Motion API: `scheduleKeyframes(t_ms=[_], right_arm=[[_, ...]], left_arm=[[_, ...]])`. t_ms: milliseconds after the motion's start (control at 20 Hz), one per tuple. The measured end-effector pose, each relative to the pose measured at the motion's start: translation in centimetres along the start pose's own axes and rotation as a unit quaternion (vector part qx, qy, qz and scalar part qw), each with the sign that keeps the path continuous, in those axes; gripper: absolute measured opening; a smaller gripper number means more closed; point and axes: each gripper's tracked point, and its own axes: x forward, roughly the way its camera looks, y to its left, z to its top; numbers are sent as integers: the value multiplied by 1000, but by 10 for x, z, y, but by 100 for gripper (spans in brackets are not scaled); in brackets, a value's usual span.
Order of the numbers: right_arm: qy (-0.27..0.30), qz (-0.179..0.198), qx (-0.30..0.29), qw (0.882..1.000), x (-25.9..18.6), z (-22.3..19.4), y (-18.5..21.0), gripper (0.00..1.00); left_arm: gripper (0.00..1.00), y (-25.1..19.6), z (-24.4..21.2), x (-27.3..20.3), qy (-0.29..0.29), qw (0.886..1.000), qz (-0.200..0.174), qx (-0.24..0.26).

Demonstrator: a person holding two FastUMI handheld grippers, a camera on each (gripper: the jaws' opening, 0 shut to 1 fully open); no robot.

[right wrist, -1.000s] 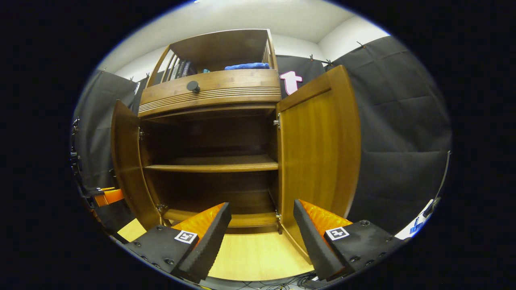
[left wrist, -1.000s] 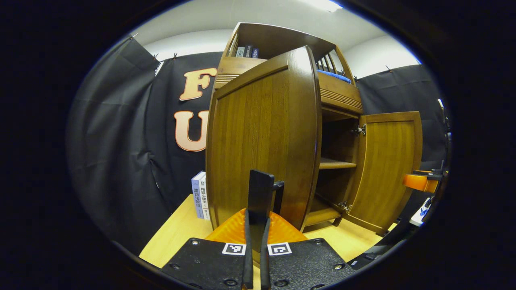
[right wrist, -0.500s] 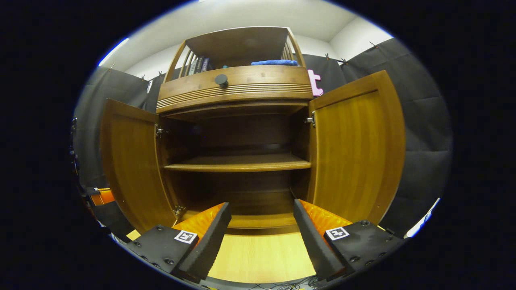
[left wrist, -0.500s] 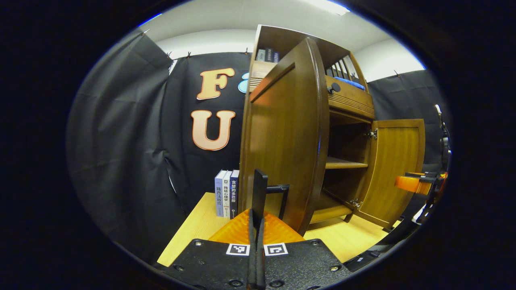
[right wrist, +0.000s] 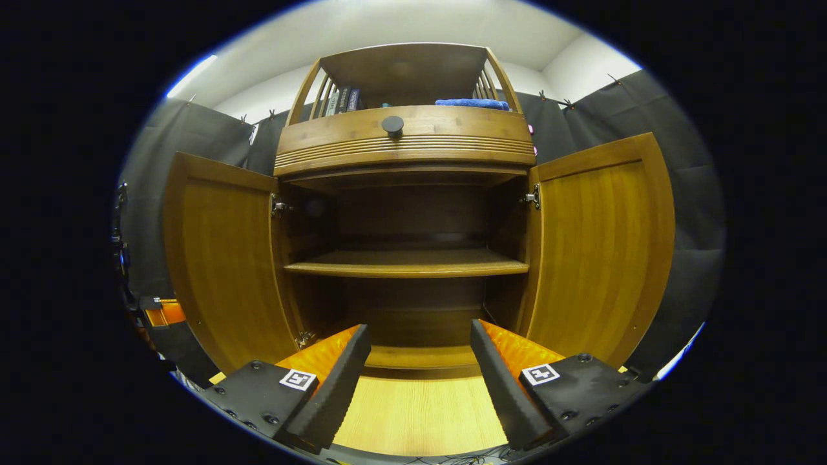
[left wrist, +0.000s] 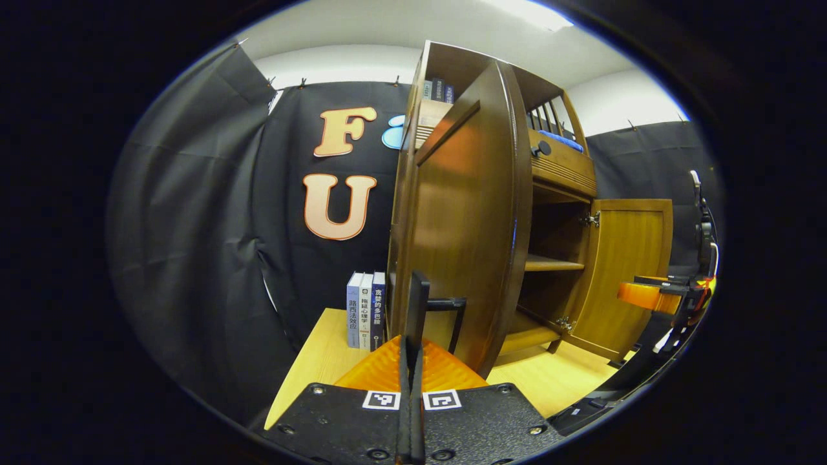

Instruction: Open the right door of the double-door shoe cabinet with the right hand, and open the left door with the left hand.

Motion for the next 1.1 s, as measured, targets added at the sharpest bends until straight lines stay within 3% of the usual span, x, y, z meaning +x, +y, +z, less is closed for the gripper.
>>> scheduleKeyframes(t_ms=[200, 350, 700, 1000, 1100], right_arm=[[0, -9, 0, 1000, -3, 0, 4, 100], [1, -15, 4, 1000, -7, -1, 5, 100], [0, -35, 8, 999, -12, 0, -5, 100], [-5, -38, 8, 999, -18, 6, -15, 100], [-6, -41, 9, 999, -21, 9, -22, 100]], left_arm=[[0, 27, 4, -3, 1, 1000, 3, -15], [0, 25, 4, -6, 10, 1000, -7, -18], [0, 24, 19, -34, 0, 1000, 8, -14], [0, 5, 36, -56, -3, 1000, 25, -17], [6, -8, 40, -57, -2, 1000, 25, -14]])
